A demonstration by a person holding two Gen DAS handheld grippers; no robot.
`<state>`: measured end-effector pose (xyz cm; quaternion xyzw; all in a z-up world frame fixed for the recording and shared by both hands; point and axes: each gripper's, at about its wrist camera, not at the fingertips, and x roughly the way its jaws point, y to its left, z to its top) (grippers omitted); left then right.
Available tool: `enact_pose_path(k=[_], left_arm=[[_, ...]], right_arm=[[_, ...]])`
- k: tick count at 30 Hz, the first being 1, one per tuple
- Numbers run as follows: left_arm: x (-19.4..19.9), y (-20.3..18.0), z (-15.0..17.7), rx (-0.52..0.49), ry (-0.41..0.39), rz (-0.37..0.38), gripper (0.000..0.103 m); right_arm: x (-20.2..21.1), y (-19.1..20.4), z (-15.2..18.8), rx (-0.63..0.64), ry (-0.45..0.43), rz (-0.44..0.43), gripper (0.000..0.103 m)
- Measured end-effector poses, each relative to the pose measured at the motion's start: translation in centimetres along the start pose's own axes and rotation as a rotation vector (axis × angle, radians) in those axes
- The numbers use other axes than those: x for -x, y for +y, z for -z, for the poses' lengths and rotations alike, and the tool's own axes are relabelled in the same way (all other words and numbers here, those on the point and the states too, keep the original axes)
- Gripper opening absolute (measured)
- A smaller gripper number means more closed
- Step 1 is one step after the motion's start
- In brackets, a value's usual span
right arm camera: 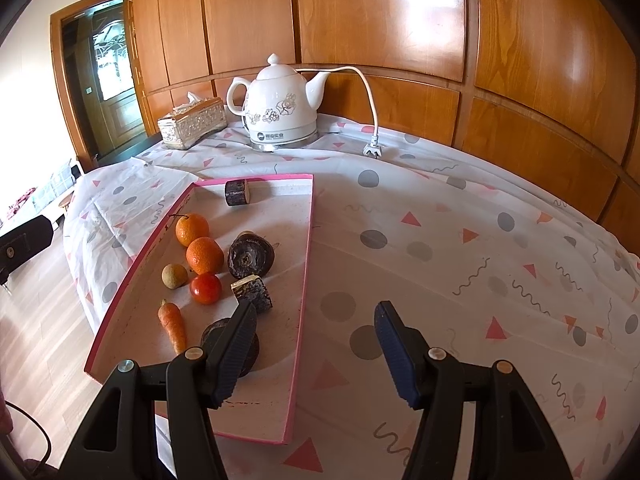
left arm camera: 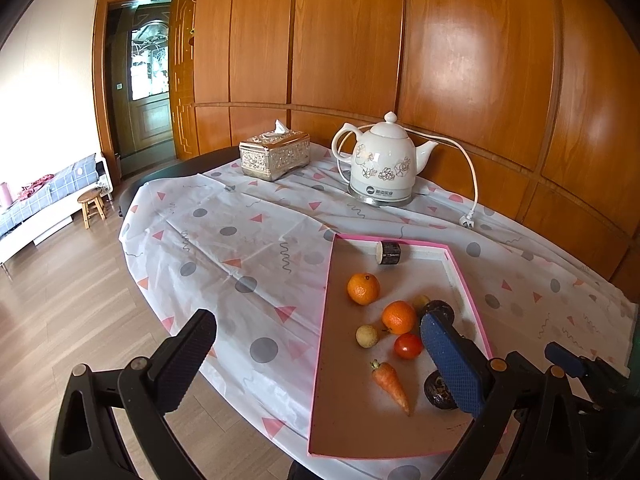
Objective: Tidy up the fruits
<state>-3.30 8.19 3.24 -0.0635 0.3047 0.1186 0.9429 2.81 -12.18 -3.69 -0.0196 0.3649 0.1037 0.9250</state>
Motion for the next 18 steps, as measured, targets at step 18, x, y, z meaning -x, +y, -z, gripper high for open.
enact_pose_path(k=[18], left_arm=[[-0.37, 0.06, 0.27, 0.004, 0.02, 0.012, 0.103]], right_arm=[[-0.01, 0.05, 0.19, -0.007, 0.001, -0.002, 0.062]])
